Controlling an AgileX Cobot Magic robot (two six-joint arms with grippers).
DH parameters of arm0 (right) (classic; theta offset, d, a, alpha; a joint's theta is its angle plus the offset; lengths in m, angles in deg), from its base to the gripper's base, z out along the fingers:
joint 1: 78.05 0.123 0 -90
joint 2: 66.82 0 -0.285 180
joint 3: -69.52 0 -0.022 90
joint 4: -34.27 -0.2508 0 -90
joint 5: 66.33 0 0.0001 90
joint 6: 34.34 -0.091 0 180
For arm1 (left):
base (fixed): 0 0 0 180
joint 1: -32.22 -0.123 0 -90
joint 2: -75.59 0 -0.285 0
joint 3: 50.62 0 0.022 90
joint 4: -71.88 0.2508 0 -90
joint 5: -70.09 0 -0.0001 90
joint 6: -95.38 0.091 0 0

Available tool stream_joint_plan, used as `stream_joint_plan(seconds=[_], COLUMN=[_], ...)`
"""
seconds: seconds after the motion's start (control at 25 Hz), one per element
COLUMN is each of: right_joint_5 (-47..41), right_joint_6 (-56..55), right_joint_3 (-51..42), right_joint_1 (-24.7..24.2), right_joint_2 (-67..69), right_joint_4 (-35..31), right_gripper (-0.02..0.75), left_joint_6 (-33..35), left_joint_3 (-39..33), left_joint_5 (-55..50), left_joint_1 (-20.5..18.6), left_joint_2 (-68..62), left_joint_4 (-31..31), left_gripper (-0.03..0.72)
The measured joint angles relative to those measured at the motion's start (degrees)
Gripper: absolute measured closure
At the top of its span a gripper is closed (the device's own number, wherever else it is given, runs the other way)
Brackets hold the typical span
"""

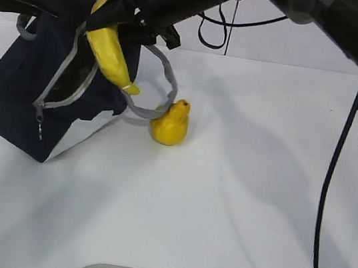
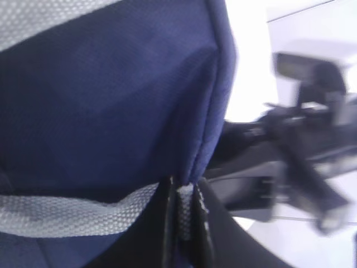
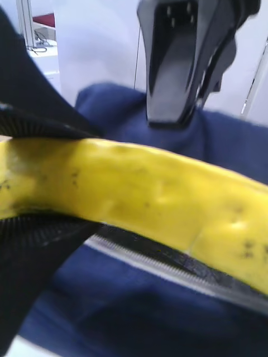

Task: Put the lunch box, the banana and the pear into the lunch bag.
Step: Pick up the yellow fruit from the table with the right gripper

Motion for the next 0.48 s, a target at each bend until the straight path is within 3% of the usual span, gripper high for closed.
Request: stream_joint_plan(seconds=[0.24, 0.48], right_joint_5=[1.2, 4.1], right_joint_6=[0.2, 0.7], right_joint_3=[0.0, 0.0], right_joint_1=[0.1, 0.1], right_joint_2=[3.8, 5.1], right_joint_4=[0.0, -3.1], right_gripper=[0.458, 0.458], left_joint_6=[1.7, 1.9], left_joint_3=[0.0, 0.0], left_joint_5=[0.1, 0.1], left_joint_1=[0.0, 0.0], left_joint_2=[-0.3, -0.3], left_joint_4=[-5.1, -5.5], left_gripper=[0.666, 0.666])
